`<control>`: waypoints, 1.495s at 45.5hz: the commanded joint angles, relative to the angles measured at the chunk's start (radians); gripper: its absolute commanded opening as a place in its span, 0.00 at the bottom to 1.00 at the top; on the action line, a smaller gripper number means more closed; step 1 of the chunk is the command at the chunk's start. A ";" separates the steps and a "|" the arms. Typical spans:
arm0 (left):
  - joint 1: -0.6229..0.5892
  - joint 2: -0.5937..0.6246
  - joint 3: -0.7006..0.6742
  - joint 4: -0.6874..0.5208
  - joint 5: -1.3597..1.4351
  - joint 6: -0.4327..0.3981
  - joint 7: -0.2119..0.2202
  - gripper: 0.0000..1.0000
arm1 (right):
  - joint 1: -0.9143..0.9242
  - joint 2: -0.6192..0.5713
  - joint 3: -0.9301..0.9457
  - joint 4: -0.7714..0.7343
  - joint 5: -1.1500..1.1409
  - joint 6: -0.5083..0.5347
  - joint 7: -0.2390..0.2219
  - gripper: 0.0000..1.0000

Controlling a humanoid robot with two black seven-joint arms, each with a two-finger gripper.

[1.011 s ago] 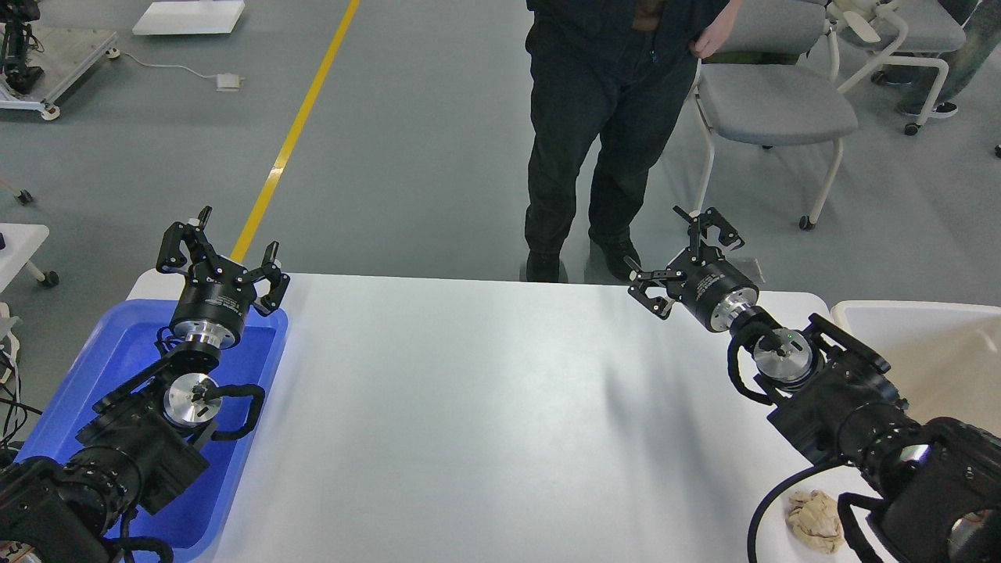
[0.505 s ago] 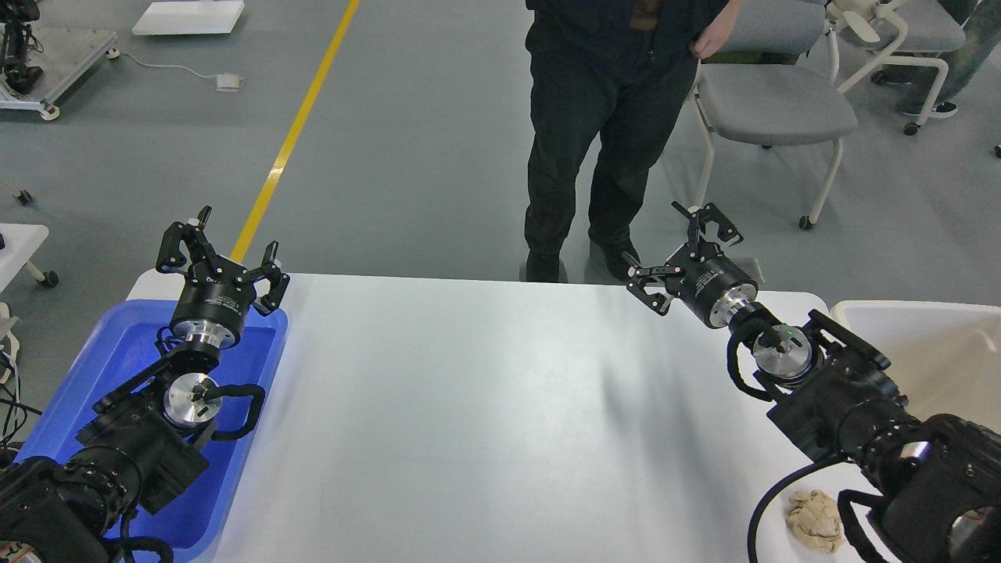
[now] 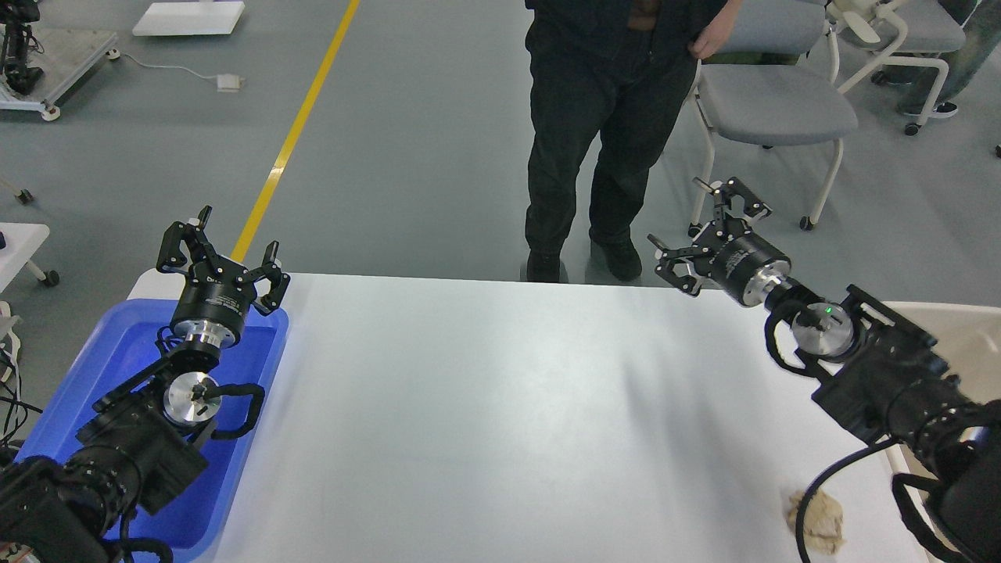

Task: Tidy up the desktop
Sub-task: 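Swing the right gripper outward and lower it toward the crumpled paper ball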

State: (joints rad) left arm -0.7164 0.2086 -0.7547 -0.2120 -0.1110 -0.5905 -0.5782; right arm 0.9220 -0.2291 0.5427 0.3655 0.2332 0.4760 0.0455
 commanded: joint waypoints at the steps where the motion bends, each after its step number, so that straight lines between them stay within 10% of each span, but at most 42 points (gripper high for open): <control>1: 0.000 0.000 0.000 0.000 0.001 0.000 0.000 1.00 | -0.014 -0.236 -0.035 0.282 -0.087 -0.037 0.001 1.00; 22: 0.000 0.000 0.000 0.000 0.001 0.000 0.000 1.00 | 0.026 -0.611 -0.262 0.688 -0.452 -0.138 0.004 1.00; 37: 0.000 0.000 0.000 -0.001 0.001 -0.002 0.001 1.00 | 0.034 -0.871 -0.543 1.009 -0.650 -0.407 0.014 1.00; 68: 0.000 0.000 0.000 -0.001 0.001 -0.002 0.001 1.00 | -0.003 -0.846 -1.012 1.162 -1.226 -0.999 0.063 1.00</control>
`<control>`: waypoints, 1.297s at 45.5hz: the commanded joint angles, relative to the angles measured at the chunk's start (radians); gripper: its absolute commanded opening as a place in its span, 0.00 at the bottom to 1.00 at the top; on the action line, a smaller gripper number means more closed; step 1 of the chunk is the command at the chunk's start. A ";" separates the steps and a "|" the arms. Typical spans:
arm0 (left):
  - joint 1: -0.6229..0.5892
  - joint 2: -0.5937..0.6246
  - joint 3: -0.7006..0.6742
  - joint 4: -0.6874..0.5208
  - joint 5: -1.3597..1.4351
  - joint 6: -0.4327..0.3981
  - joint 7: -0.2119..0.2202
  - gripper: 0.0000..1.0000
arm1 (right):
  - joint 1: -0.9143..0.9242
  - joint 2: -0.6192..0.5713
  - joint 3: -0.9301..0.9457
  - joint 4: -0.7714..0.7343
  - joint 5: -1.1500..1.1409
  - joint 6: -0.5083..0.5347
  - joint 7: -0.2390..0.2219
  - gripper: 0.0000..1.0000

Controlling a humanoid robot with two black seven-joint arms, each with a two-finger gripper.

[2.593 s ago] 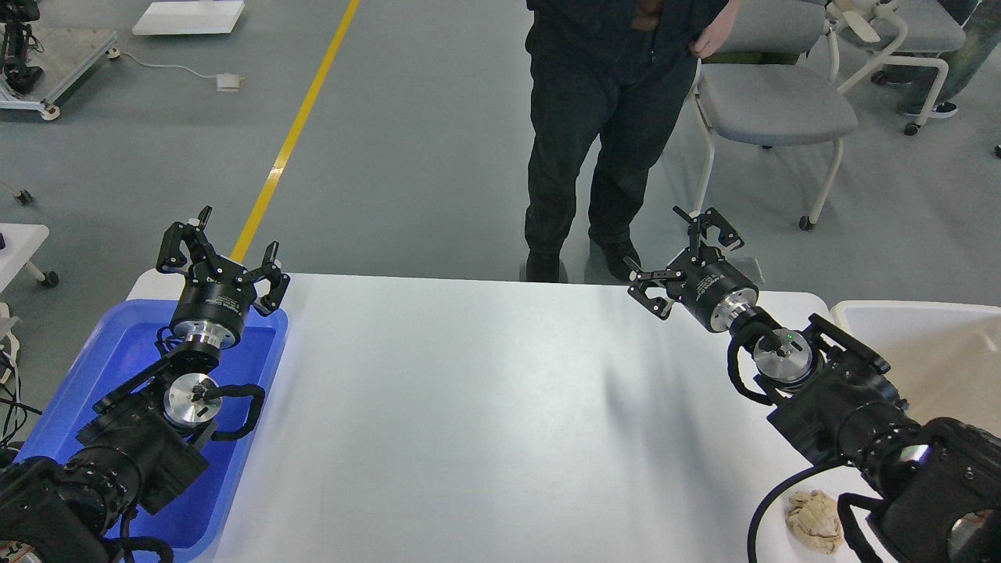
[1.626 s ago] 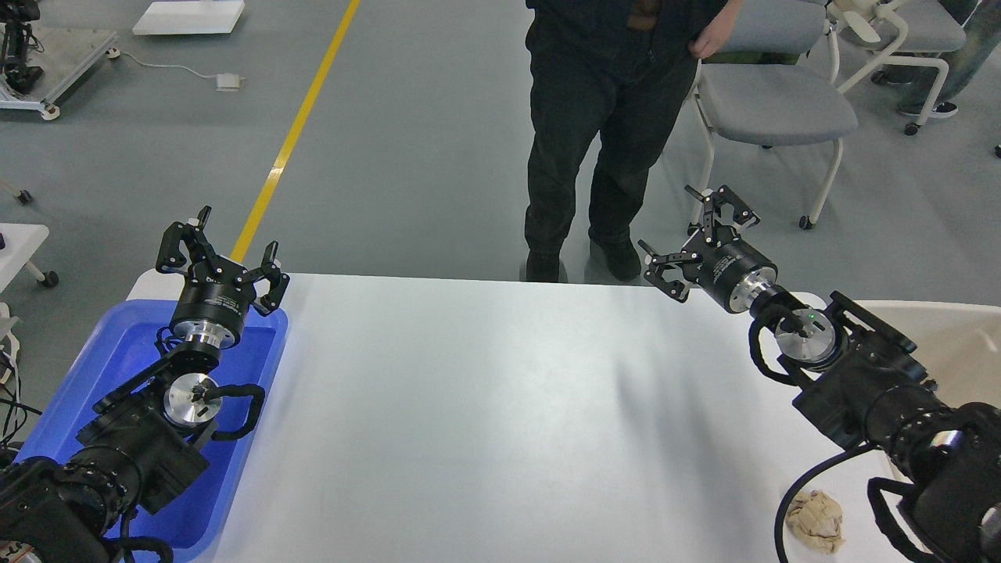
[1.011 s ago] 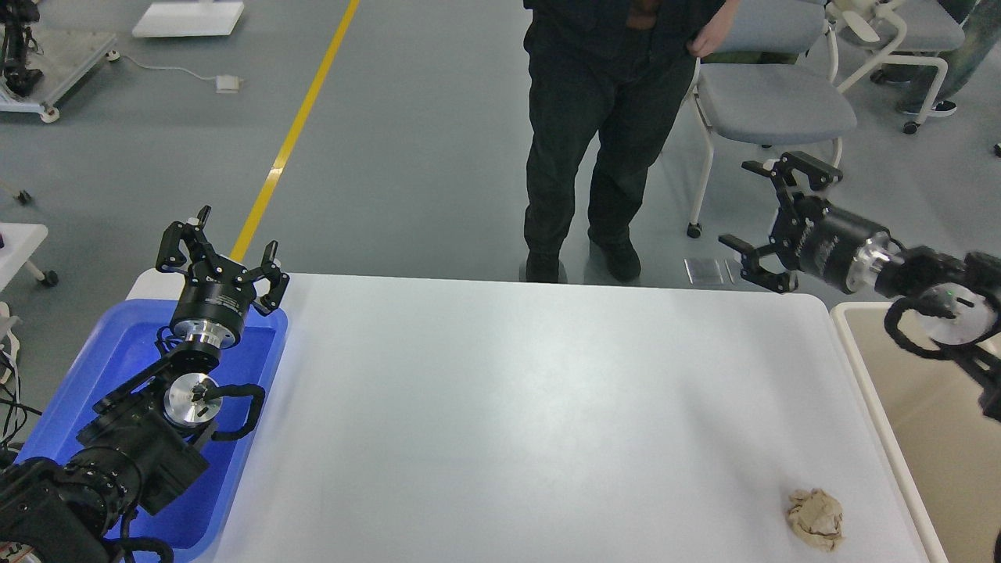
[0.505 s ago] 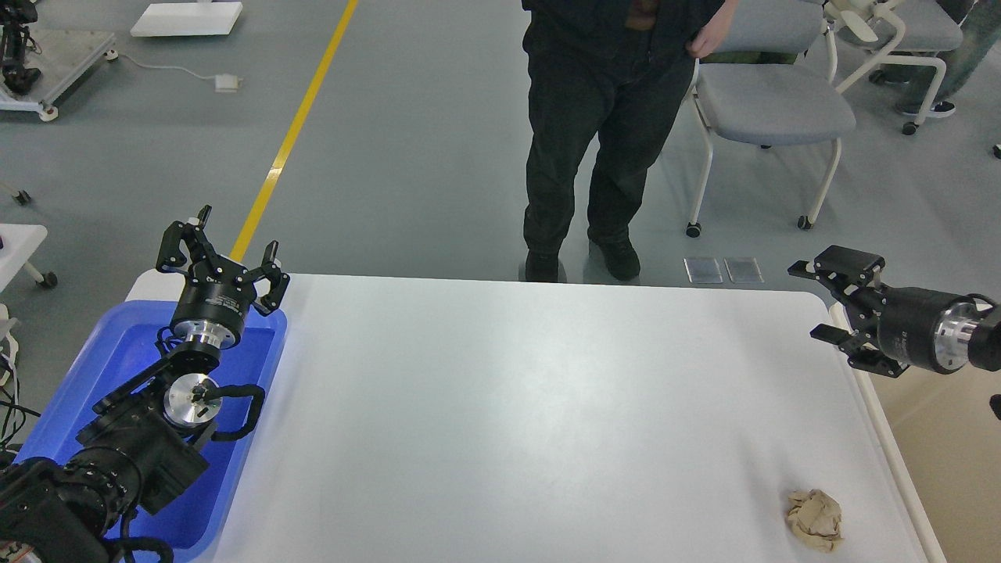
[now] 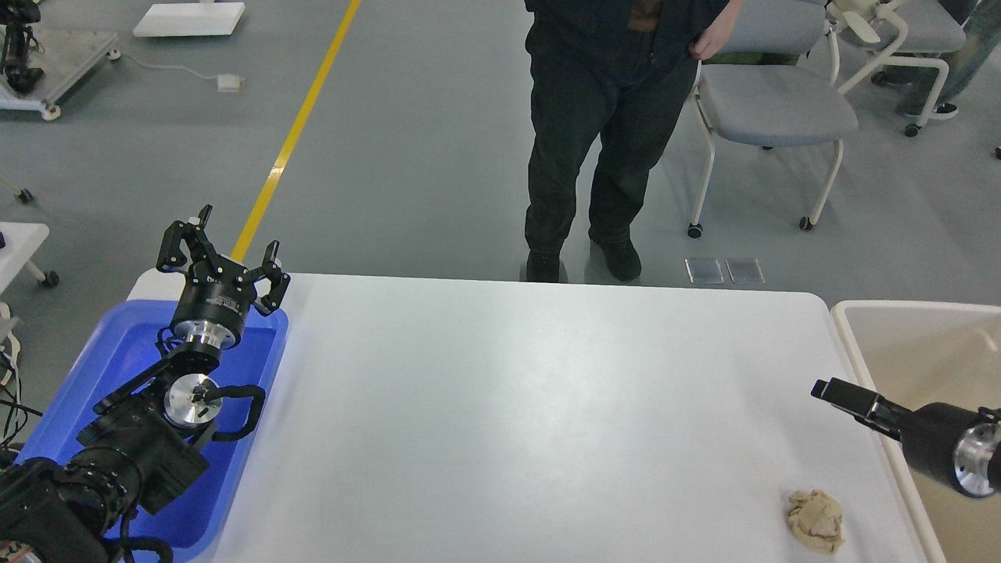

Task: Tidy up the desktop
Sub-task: 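Swing the right gripper outward and lower it toward the crumpled paper ball, then close the right gripper on the crumpled paper ball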

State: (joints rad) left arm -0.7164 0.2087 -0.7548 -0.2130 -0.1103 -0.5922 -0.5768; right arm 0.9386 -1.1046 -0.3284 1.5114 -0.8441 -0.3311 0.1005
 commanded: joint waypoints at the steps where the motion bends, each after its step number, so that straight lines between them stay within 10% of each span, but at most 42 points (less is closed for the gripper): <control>1: 0.000 0.000 0.000 0.000 0.000 0.000 0.000 1.00 | -0.024 0.037 -0.152 0.015 -0.156 -0.207 0.008 1.00; 59: 0.000 0.000 0.000 0.001 0.000 0.000 0.000 1.00 | -0.198 0.275 -0.218 -0.224 -0.196 -0.339 0.041 1.00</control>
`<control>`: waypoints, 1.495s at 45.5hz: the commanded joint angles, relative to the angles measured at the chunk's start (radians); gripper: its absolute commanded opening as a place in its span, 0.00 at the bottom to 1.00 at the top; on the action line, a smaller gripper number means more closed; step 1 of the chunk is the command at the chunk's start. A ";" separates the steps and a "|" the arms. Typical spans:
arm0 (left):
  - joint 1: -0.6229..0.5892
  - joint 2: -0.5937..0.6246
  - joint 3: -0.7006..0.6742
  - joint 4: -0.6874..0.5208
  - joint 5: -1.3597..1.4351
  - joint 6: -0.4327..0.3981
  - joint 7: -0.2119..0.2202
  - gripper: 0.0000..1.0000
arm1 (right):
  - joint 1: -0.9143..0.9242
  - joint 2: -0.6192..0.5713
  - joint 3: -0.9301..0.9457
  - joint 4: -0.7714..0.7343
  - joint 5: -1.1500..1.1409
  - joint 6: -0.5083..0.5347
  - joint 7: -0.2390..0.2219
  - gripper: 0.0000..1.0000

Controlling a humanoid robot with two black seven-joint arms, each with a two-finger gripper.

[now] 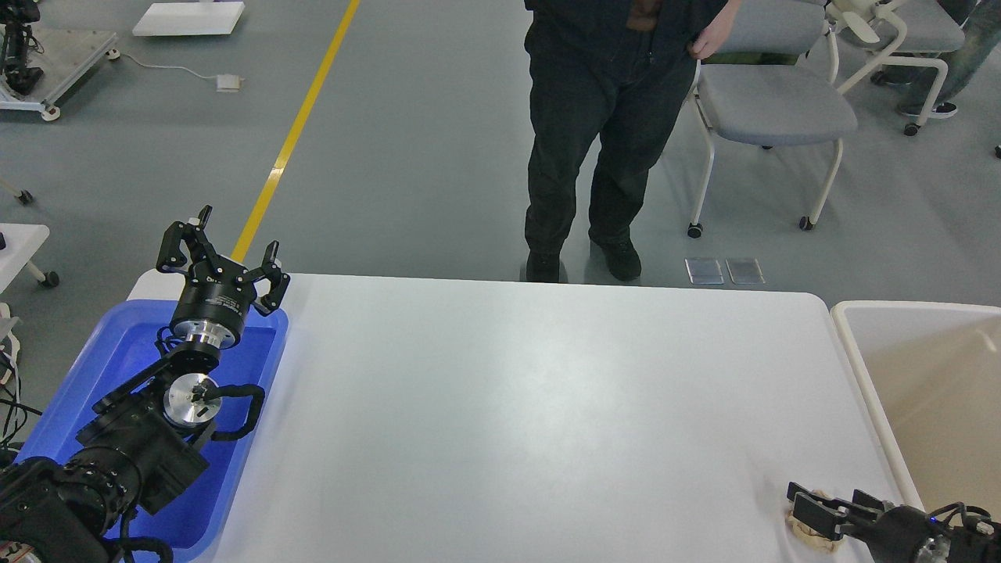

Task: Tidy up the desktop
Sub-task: 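Close the right gripper on the crumpled paper ball, then lift the paper ball with the right gripper and carry it over the white bin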

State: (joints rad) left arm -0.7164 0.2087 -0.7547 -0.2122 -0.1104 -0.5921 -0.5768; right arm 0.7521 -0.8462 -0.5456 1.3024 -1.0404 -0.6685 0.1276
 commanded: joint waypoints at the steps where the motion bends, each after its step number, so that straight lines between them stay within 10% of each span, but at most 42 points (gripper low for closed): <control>1: 0.000 0.000 0.000 0.001 0.000 0.000 0.000 1.00 | -0.014 0.019 -0.001 -0.015 0.000 -0.002 0.015 1.00; 27: 0.000 0.000 0.000 0.001 0.000 0.000 0.000 1.00 | -0.036 0.065 0.004 -0.051 0.013 -0.002 0.044 0.96; 37: 0.000 0.000 0.000 0.001 0.000 0.000 0.000 1.00 | -0.054 0.076 0.003 -0.097 0.013 -0.002 0.075 0.72; 53: 0.000 0.000 0.000 -0.001 0.000 0.000 0.000 1.00 | -0.068 0.087 -0.004 -0.103 0.013 0.006 0.075 0.02; 68: 0.000 0.000 0.000 -0.001 0.000 0.000 0.000 1.00 | -0.057 0.023 0.024 -0.062 0.017 0.003 0.112 0.00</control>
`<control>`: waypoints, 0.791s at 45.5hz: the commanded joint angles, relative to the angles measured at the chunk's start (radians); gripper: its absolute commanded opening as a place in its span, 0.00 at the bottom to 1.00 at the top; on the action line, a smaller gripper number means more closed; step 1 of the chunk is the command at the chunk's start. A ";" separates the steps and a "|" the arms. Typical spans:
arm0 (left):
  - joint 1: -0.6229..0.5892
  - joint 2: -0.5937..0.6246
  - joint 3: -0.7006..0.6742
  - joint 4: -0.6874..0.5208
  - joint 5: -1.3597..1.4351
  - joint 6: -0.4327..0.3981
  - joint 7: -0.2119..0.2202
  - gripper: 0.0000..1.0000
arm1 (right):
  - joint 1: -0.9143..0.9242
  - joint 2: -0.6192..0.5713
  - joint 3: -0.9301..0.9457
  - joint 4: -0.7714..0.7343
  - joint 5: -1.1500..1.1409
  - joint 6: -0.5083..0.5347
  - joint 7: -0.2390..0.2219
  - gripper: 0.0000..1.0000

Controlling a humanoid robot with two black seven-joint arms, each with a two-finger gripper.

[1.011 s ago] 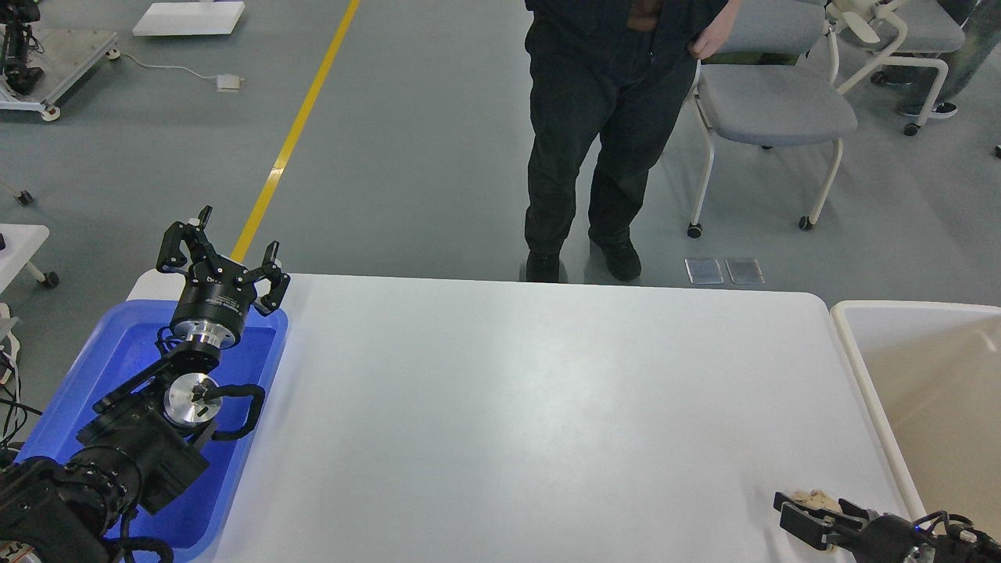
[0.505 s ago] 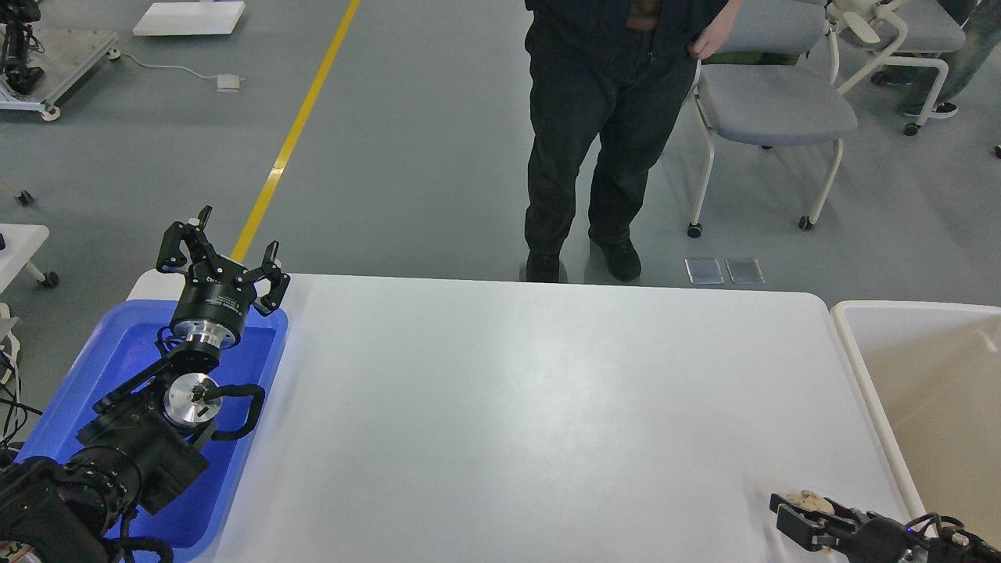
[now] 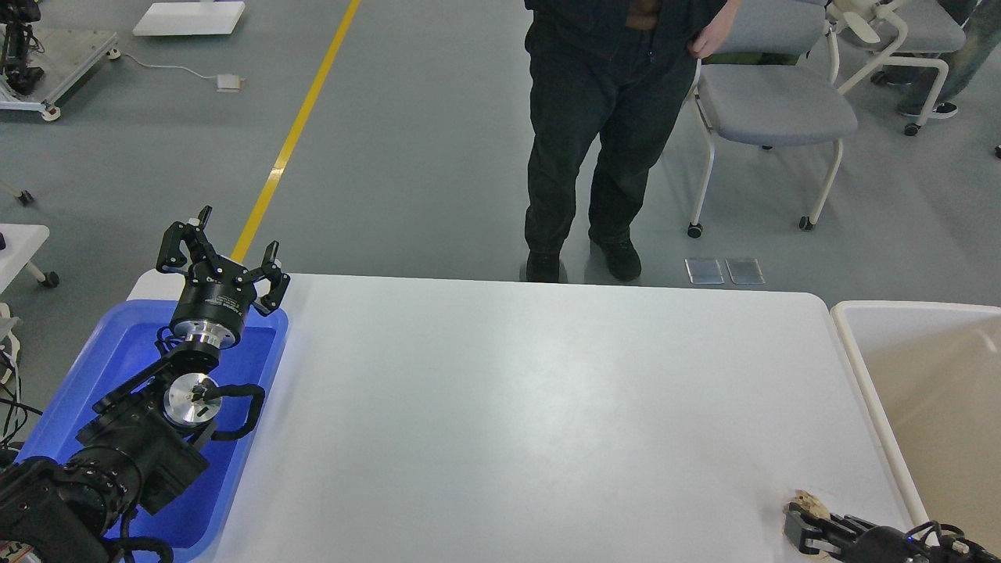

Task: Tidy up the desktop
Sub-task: 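Lift the paper ball with the right gripper and carry it over the white bin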

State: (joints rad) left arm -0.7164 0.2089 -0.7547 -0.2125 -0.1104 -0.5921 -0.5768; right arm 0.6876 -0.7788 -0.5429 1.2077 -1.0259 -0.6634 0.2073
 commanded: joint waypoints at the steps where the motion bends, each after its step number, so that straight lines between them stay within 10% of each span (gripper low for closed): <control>1: 0.000 0.000 0.000 -0.001 0.000 0.000 0.000 1.00 | 0.009 -0.056 0.029 0.049 0.004 -0.002 0.041 0.00; 18: 0.000 0.001 0.000 -0.001 0.000 0.000 0.000 1.00 | 0.210 -0.333 0.067 0.358 0.015 0.085 0.121 0.00; 36: 0.000 0.000 0.000 -0.001 0.000 0.000 0.000 1.00 | 0.507 -0.599 0.129 0.395 0.116 0.462 0.162 0.00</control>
State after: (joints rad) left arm -0.7164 0.2087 -0.7547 -0.2130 -0.1104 -0.5921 -0.5768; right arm 1.0257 -1.2173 -0.4655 1.5685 -0.9913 -0.4326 0.3413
